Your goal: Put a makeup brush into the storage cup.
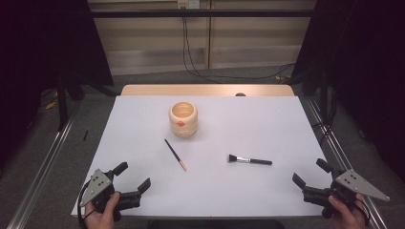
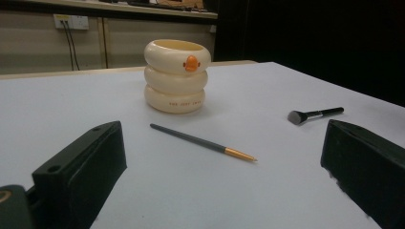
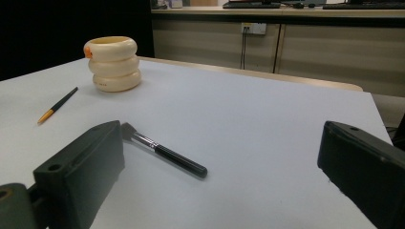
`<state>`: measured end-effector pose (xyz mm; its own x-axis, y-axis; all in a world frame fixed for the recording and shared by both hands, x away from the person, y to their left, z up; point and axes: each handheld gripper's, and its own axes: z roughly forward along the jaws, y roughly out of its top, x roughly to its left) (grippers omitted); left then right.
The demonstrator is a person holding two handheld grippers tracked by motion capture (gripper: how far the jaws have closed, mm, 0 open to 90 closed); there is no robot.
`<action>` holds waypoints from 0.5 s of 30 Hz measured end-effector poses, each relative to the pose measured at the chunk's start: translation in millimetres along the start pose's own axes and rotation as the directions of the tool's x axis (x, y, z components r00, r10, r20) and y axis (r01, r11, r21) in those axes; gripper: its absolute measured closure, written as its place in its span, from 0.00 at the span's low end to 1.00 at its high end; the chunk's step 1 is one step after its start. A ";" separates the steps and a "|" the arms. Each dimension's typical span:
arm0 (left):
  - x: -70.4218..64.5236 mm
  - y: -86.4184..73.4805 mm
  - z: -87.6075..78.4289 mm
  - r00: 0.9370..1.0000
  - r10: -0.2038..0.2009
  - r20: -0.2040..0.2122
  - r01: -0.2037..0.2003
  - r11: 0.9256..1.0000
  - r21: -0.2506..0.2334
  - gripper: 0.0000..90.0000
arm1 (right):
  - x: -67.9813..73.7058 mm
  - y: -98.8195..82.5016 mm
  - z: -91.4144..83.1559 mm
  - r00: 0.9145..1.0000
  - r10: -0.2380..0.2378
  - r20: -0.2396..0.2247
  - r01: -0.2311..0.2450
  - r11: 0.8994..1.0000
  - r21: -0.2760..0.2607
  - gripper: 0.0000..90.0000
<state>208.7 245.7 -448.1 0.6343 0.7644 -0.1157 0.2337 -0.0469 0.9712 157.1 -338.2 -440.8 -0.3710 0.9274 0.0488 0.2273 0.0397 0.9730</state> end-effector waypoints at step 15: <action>-2.0 0.8 5.0 1.000 0.011 0.004 -0.011 1.000 0.006 0.01 | 2.9 -1.1 4.6 0.999 0.001 -0.036 -0.001 1.000 0.006 0.00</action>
<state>211.3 241.0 -448.1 0.6394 0.7616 -0.1056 0.2313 -0.0595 0.9711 159.8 -333.9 -442.8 -0.4028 0.9134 0.0581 0.2334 0.0411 0.9715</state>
